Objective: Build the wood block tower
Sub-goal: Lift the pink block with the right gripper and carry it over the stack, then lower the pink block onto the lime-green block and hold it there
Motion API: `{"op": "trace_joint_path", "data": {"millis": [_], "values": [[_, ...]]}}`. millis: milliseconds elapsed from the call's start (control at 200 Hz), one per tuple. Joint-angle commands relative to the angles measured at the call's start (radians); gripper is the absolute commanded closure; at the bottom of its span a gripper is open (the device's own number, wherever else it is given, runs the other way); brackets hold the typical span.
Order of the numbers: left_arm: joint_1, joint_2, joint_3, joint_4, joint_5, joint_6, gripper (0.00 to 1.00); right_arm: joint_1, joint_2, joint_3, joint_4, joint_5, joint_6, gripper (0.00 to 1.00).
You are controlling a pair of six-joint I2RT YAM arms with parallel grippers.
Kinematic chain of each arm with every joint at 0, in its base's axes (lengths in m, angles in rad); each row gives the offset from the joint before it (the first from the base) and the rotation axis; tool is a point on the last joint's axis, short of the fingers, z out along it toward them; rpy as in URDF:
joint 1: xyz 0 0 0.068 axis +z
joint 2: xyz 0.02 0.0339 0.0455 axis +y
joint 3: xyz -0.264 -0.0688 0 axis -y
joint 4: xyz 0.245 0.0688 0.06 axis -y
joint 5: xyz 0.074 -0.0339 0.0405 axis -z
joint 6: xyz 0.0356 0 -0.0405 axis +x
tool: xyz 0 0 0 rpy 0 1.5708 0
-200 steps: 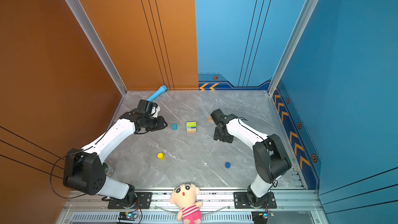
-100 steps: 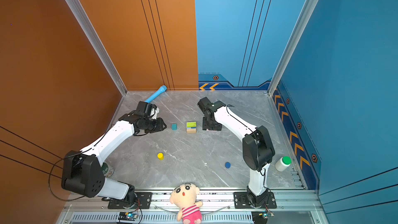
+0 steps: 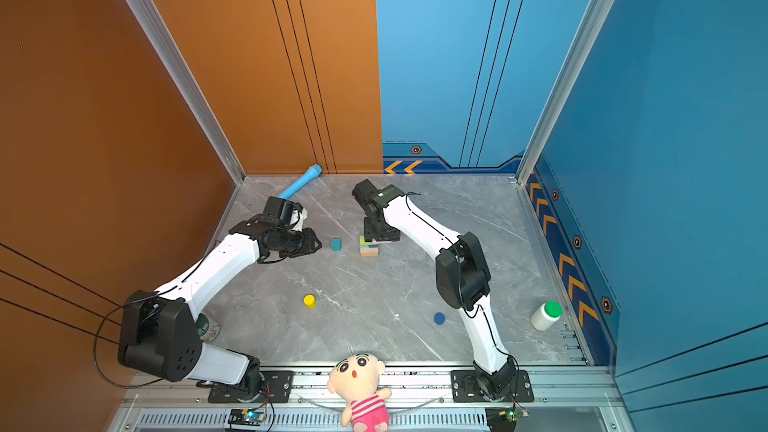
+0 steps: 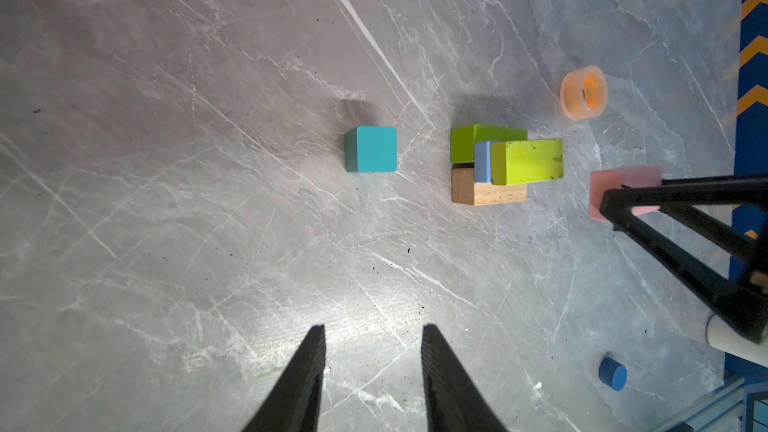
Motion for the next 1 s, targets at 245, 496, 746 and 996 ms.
{"op": "trace_joint_path", "data": {"millis": [245, 496, 746, 996], "values": [[0.007, -0.025, -0.017, 0.008, 0.021, 0.006, 0.59, 0.031, 0.128, 0.203, -0.107, -0.007, -0.032, 0.43], [0.012, -0.019, -0.016, 0.008, 0.021, 0.005, 0.59, 0.043, 0.170, 0.257, -0.123, -0.005, -0.035, 0.42], [0.017, -0.018, -0.017, 0.009, 0.022, 0.005, 0.59, 0.044, 0.189, 0.282, -0.133, 0.016, -0.035, 0.42], [0.020, -0.017, -0.018, 0.009, 0.022, 0.005, 0.59, 0.043, 0.193, 0.288, -0.133, 0.035, -0.033, 0.41]]}}
